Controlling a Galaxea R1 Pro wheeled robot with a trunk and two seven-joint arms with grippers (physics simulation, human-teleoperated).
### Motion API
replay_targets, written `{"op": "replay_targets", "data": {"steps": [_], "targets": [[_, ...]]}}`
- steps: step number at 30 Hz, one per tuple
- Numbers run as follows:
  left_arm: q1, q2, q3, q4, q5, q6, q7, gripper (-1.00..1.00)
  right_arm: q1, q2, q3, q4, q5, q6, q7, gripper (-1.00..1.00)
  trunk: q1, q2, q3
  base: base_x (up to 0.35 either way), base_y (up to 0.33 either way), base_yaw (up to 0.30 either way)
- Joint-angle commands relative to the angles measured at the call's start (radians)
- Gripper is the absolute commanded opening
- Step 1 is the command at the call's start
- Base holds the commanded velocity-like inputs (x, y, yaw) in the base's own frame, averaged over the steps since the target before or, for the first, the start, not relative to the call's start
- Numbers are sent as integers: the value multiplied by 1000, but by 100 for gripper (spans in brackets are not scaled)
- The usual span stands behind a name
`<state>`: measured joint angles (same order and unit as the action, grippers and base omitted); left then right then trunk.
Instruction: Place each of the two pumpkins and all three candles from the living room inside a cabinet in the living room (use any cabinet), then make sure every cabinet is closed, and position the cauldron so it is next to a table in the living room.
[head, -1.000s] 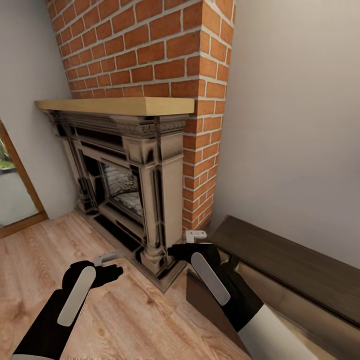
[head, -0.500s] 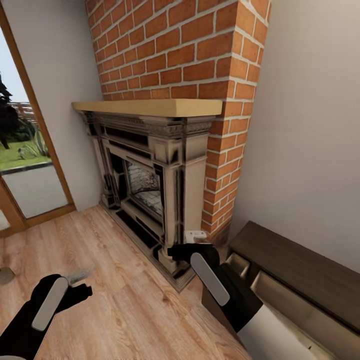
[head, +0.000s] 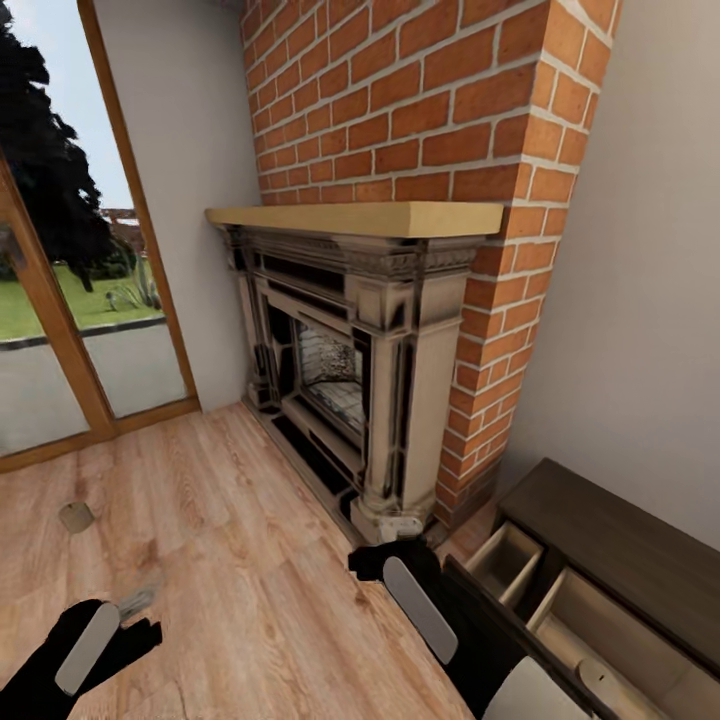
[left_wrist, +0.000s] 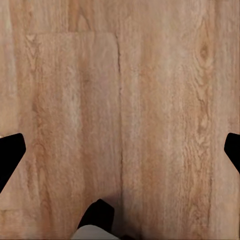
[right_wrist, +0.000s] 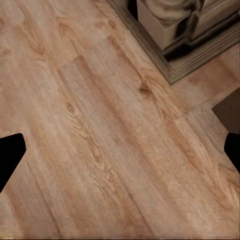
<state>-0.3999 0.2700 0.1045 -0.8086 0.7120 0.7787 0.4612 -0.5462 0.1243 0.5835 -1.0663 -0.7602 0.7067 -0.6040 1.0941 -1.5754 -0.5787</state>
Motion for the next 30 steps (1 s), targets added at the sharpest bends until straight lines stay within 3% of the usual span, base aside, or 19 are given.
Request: {"op": "replay_targets", "data": {"steps": [1,4,8,10,14,22,30], "targets": [[-1,0,-3,35,10,-40,-13,100,21,-1,22,14,-9,-27,-10,100,0,-1,0,0,0,272],[-1,-2,-6,120,9,-121,-40,100,41,0,137,147,-9,-159,-9,100,0,-1,2,0,0,272],[-1,-4,-9,153,8,-142,-45,100,44,0,211,289,-13,-307,3,100,0,-1,6,0,0,272],[-1,-5,-15,164,7,-156,-45,100,45,0,222,329,-14,-345,7,100,0,-1,7,0,0,272],[-1,-6,-32,216,-2,-252,-47,100,46,7,230,360,-14,-370,10,100,0,-1,10,1,39,272],[-1,-8,-70,249,-6,-302,-48,100,52,10,231,365,-19,-378,12,100,0,-1,16,82,196,274],[-1,-13,-75,272,-4,-346,-49,100,100,11,232,409,-15,-491,19,100,0,-1,16,163,253,288]]}}
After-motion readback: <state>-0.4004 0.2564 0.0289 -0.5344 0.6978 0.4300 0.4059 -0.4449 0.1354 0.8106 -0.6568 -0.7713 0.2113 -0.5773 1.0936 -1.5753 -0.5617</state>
